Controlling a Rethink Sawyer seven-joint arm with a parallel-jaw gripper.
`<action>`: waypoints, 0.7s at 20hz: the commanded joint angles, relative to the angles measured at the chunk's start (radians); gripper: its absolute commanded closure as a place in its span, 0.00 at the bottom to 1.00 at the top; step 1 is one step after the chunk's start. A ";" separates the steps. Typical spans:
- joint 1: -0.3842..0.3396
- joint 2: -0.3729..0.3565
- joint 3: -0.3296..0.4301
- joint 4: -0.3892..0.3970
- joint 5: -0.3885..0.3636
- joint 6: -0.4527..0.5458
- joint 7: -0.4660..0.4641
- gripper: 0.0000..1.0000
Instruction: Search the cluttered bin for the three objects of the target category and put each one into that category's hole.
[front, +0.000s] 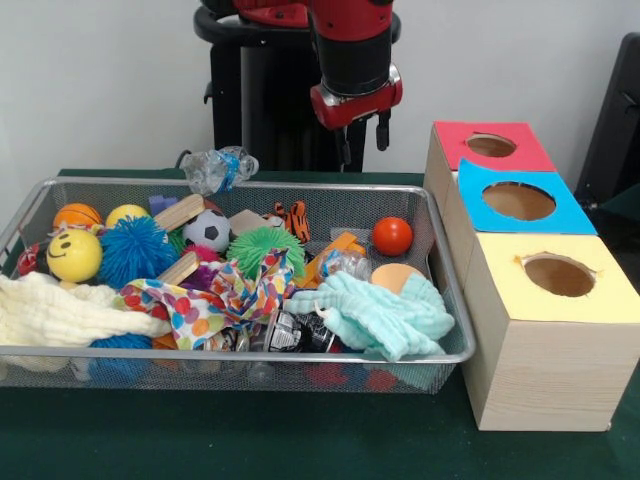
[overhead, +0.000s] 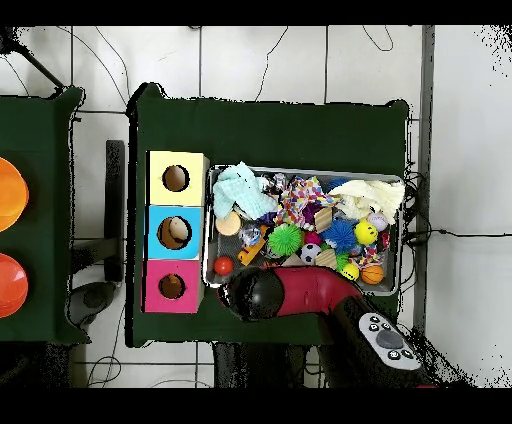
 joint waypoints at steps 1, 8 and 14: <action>-0.016 0.027 0.050 -0.117 0.031 0.067 0.048 0.00; -0.032 0.058 0.055 -0.143 0.024 0.072 0.025 0.00; -0.049 0.115 0.067 -0.227 0.004 0.127 -0.038 0.00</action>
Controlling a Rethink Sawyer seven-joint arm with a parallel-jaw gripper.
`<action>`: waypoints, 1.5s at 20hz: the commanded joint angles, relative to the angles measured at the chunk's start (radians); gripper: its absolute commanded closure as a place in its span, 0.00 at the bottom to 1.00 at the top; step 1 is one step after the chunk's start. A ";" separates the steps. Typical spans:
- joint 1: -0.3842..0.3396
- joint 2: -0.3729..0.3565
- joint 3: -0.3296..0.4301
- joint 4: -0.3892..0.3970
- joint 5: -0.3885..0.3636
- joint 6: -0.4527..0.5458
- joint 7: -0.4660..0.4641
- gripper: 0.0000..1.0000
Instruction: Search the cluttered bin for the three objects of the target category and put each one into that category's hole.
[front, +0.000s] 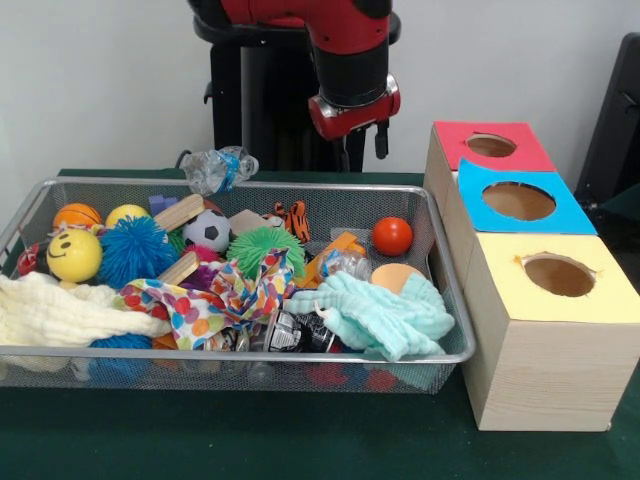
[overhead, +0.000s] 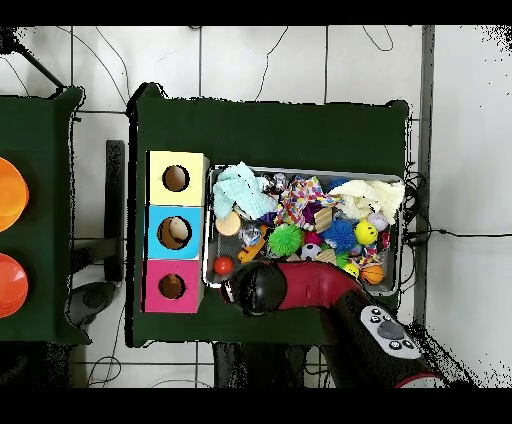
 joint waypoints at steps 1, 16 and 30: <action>-0.044 0.080 0.068 -0.203 0.002 0.116 -0.045 0.00; -0.104 0.130 0.084 -0.220 -0.027 0.081 -0.057 0.00; -0.137 0.171 0.073 -0.178 -0.054 -0.012 -0.025 0.00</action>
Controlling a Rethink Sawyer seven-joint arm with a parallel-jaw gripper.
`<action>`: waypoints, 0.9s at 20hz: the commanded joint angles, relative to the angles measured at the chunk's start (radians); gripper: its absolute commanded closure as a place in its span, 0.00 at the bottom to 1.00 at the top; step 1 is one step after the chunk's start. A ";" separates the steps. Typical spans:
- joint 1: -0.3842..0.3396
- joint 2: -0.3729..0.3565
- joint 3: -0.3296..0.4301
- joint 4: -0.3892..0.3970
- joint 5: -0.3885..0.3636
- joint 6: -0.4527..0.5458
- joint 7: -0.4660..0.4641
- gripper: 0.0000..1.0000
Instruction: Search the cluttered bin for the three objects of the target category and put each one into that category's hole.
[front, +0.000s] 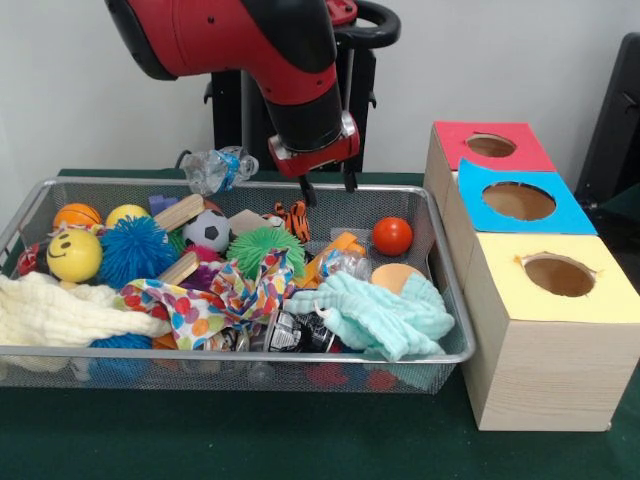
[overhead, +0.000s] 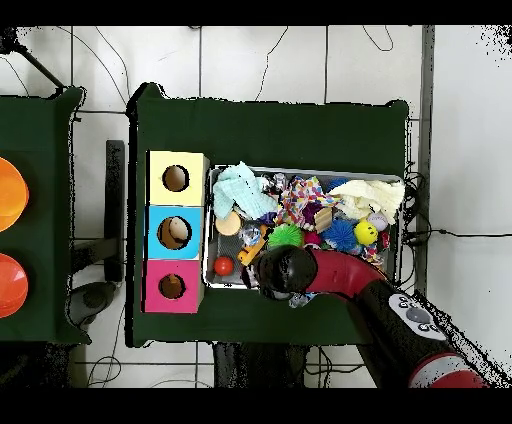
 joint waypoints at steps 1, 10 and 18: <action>-0.037 0.035 0.069 -0.068 -0.055 -0.050 -0.028 0.00; -0.057 0.053 0.069 -0.098 -0.050 -0.007 -0.048 0.00; -0.058 0.013 0.067 -0.117 -0.040 0.069 -0.062 0.00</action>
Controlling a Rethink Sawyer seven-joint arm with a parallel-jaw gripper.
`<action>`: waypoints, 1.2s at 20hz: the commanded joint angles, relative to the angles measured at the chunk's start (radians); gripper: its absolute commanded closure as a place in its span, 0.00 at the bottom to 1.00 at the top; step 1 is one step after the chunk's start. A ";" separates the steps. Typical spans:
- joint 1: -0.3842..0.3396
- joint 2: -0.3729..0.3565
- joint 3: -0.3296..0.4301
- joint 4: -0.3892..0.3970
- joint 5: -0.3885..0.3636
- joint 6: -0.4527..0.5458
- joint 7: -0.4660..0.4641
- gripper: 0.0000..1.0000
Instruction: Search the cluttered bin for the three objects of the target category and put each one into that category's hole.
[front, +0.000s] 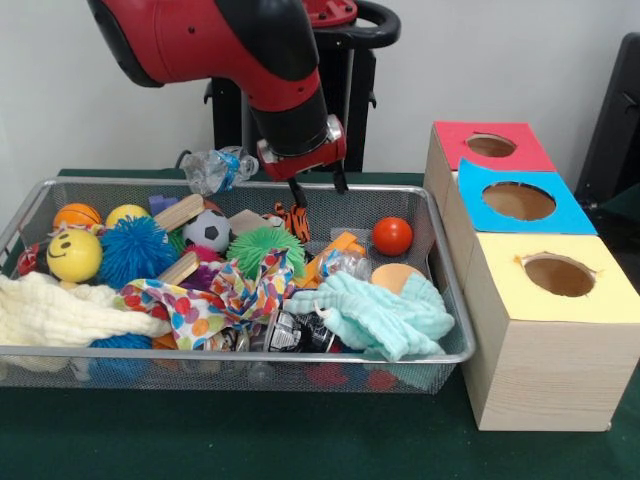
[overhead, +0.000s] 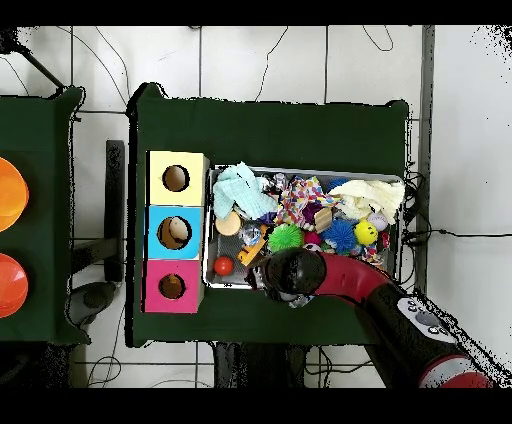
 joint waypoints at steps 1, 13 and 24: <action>-0.013 -0.022 0.068 -0.132 -0.038 0.096 -0.072 0.00; -0.019 -0.021 0.079 -0.204 -0.043 0.196 -0.110 0.00; -0.009 -0.060 0.079 -0.230 -0.037 0.259 -0.110 0.00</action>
